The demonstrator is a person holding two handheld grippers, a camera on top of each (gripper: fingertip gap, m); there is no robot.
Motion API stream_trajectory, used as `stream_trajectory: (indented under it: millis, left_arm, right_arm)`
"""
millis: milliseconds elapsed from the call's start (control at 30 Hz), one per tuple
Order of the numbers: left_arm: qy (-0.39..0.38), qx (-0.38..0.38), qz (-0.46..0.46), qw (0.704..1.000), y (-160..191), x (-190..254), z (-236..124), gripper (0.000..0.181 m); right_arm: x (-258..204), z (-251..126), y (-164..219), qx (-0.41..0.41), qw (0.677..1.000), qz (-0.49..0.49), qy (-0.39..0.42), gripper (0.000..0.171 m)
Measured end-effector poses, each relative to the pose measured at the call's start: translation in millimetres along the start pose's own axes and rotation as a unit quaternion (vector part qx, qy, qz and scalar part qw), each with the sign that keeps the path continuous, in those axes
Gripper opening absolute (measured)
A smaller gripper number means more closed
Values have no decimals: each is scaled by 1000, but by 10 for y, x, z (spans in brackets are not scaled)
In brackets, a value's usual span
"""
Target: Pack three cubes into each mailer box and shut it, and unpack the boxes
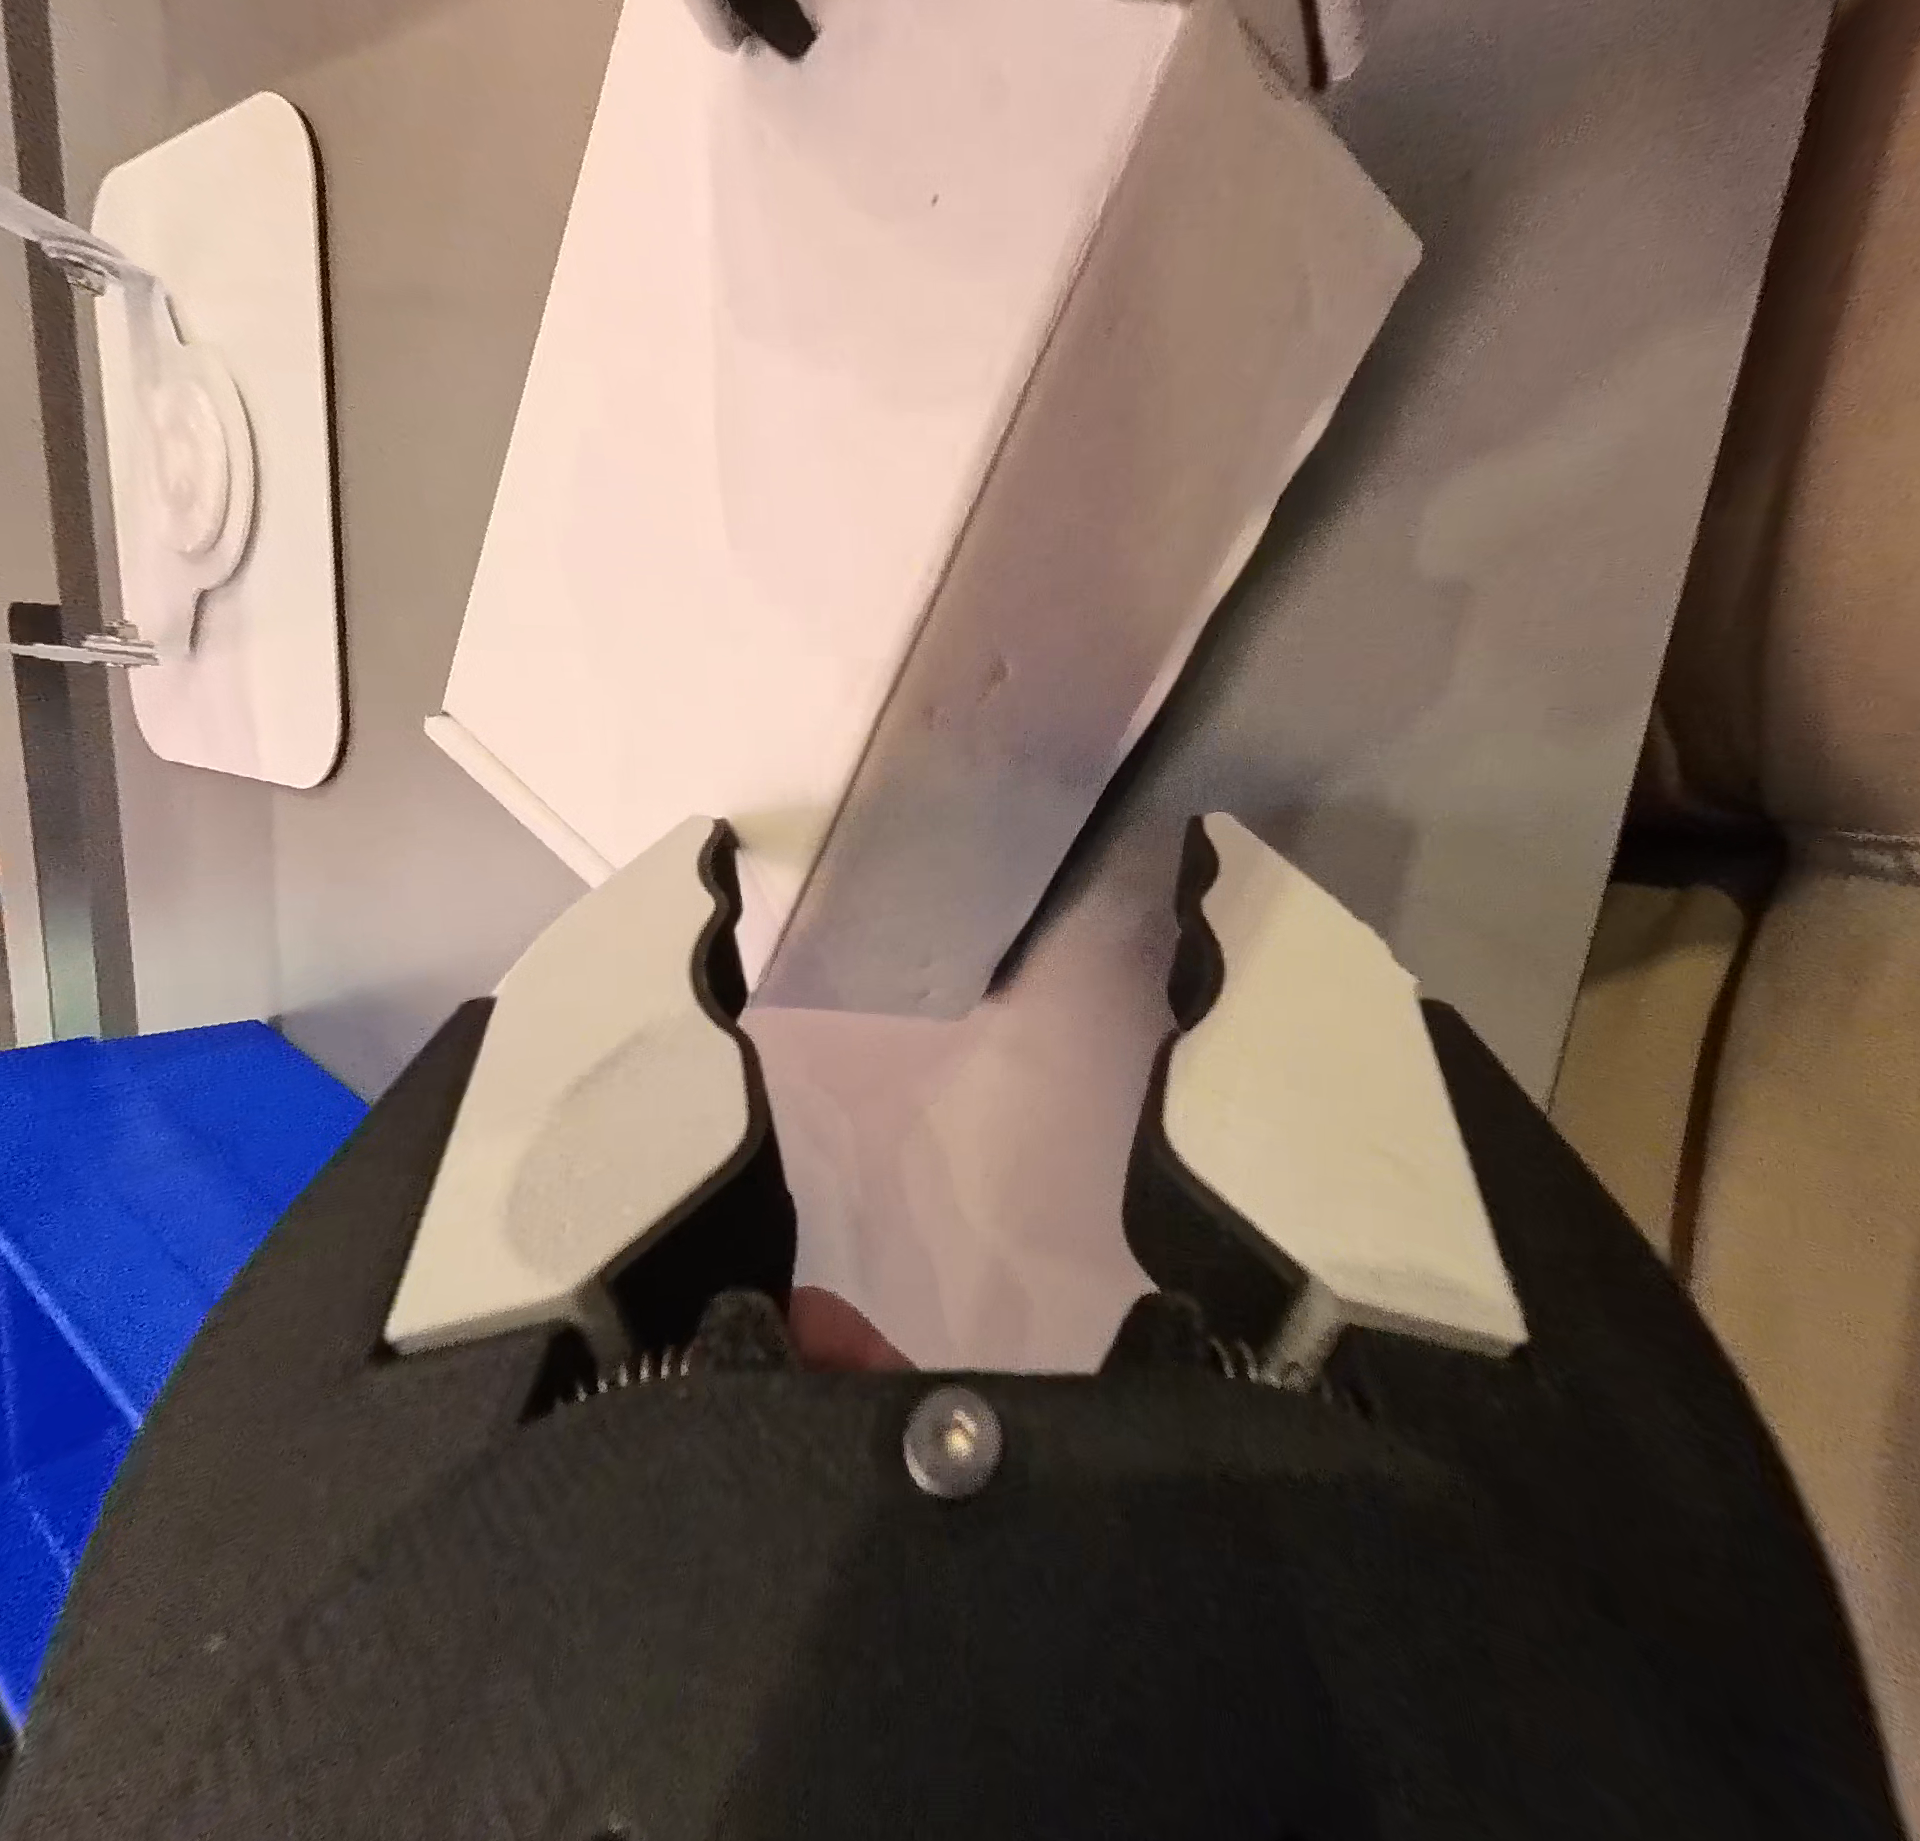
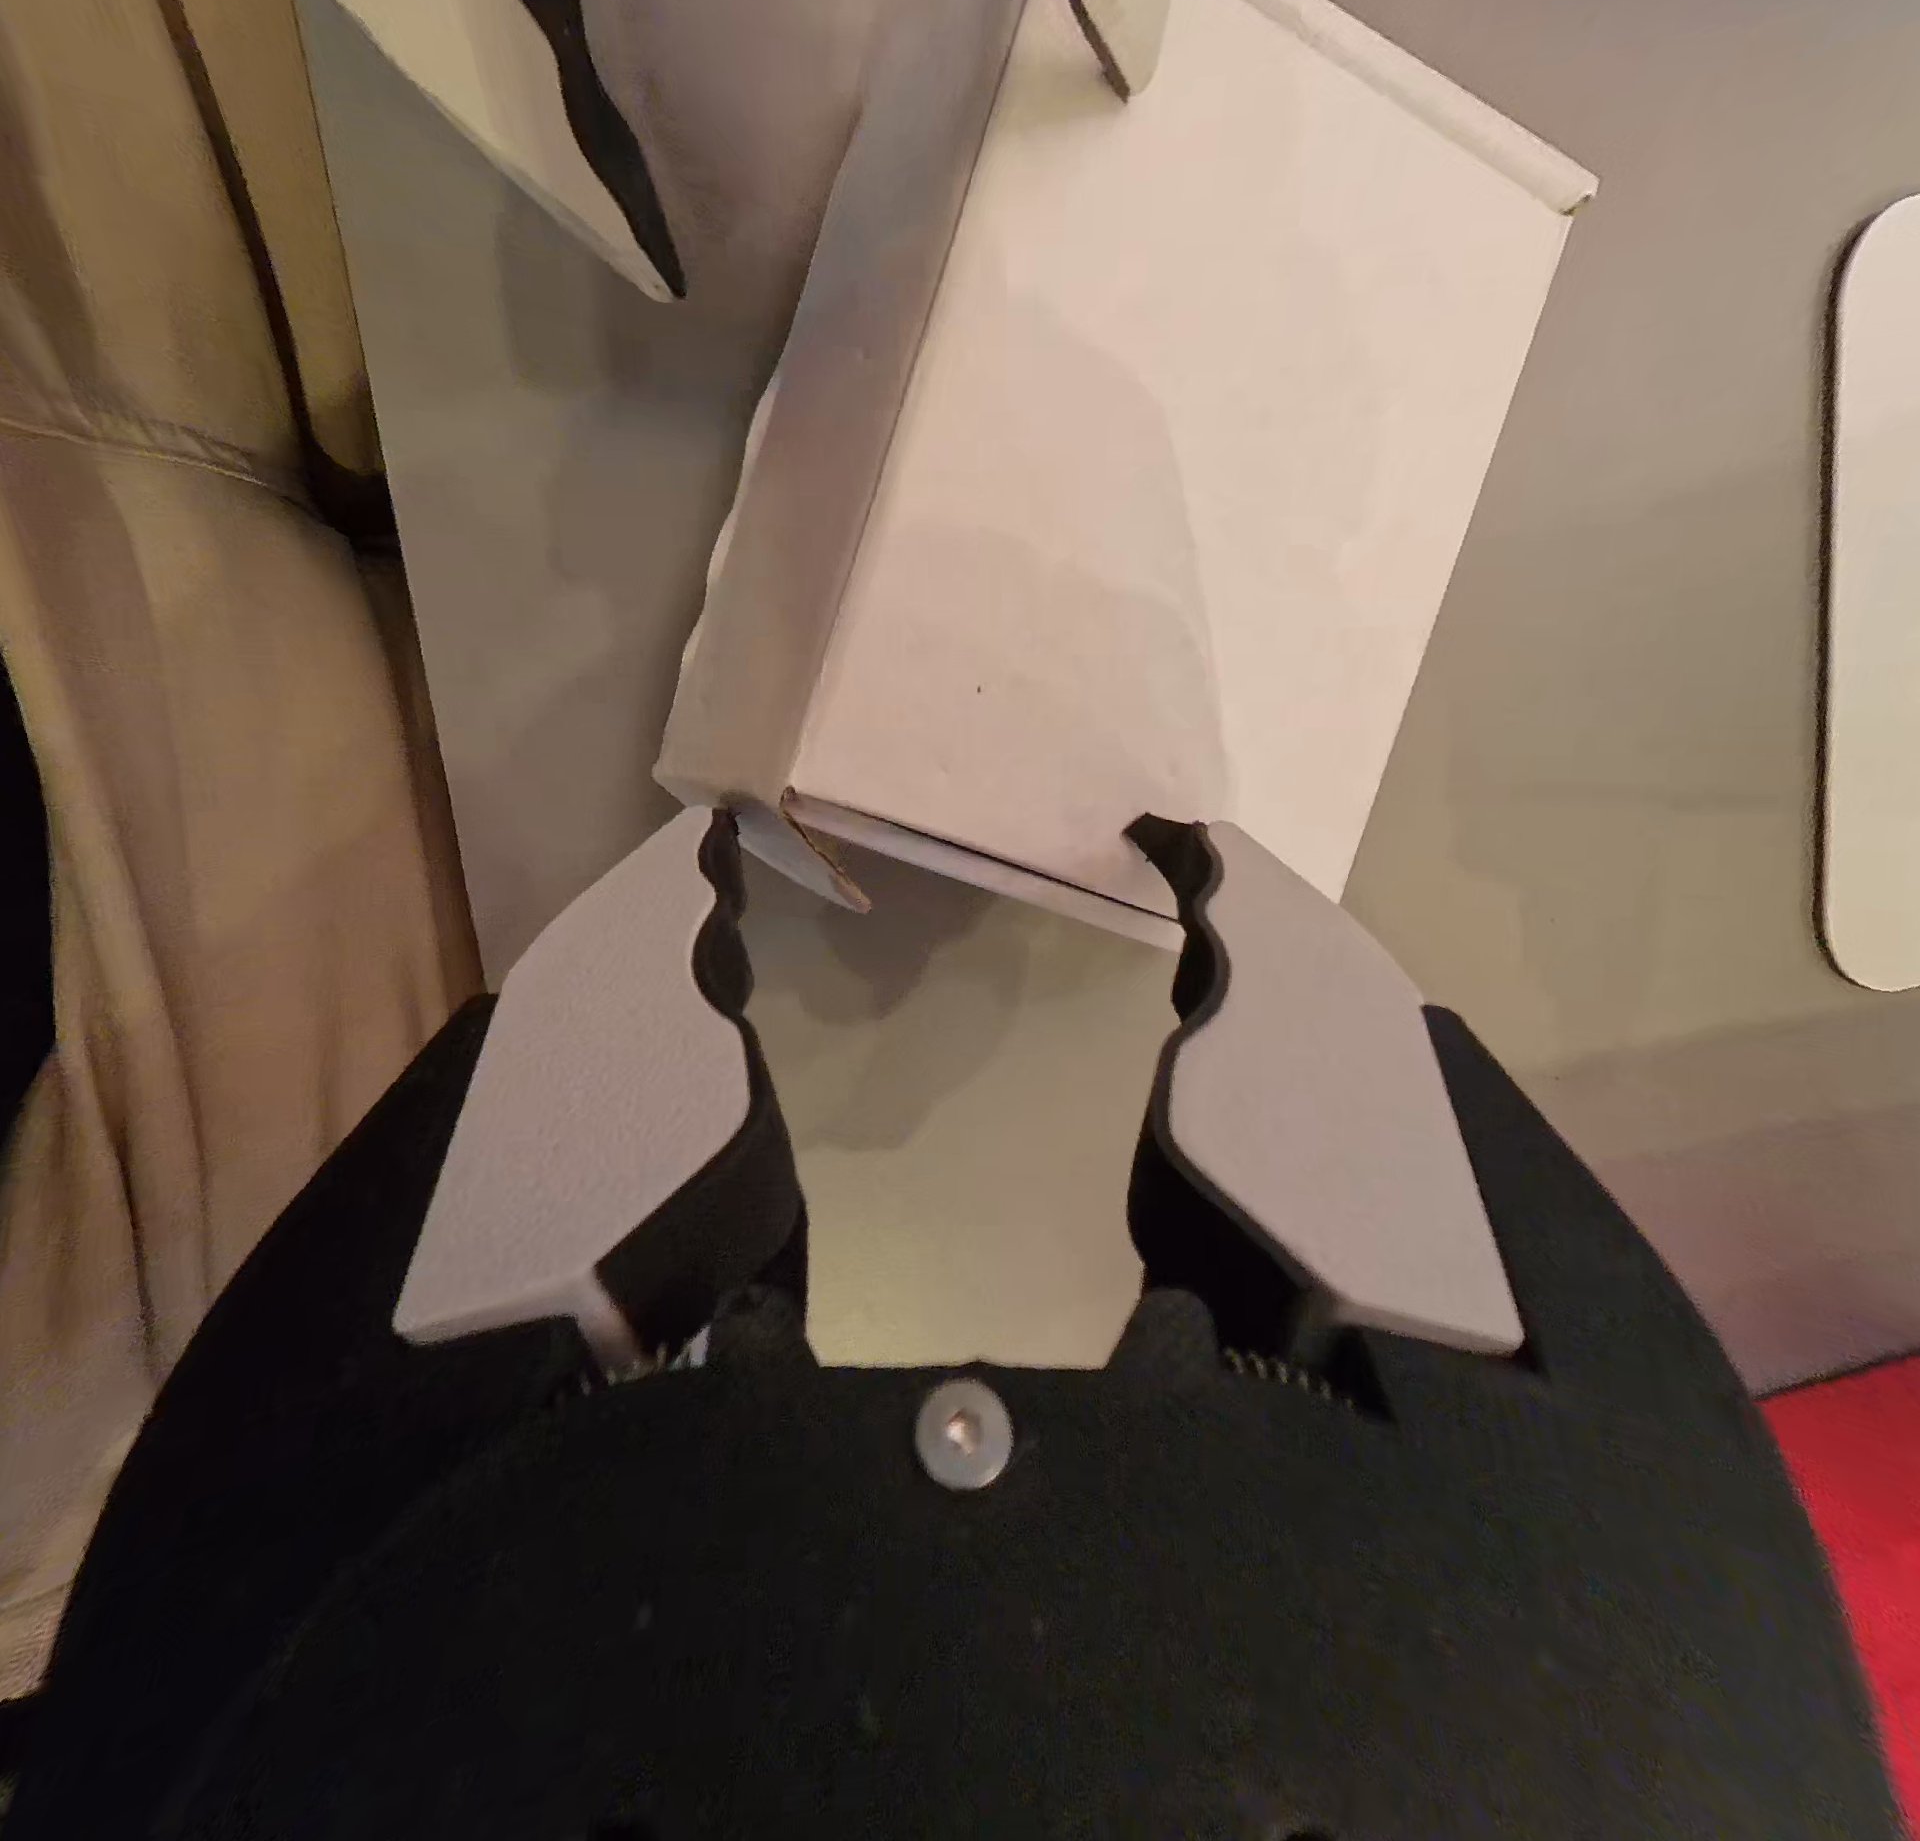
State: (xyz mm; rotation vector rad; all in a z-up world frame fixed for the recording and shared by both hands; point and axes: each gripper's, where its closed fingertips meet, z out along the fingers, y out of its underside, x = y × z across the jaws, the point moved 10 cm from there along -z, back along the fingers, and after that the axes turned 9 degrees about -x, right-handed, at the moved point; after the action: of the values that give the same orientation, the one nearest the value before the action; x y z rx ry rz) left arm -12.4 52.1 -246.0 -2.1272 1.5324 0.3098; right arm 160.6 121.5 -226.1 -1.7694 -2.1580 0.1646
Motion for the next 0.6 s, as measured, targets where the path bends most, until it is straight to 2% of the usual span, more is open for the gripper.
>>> stream_trajectory:
  millis: [367,600]
  left_arm:
    - [16,-11,-46,999,-100,-3,-8,82]
    - [21,-18,-95,995,-286,40,0,82]
  right_arm:
    - [31,-167,59,10,993,108,-43,73]
    - [232,-38,119,-8,993,114,-3,70]
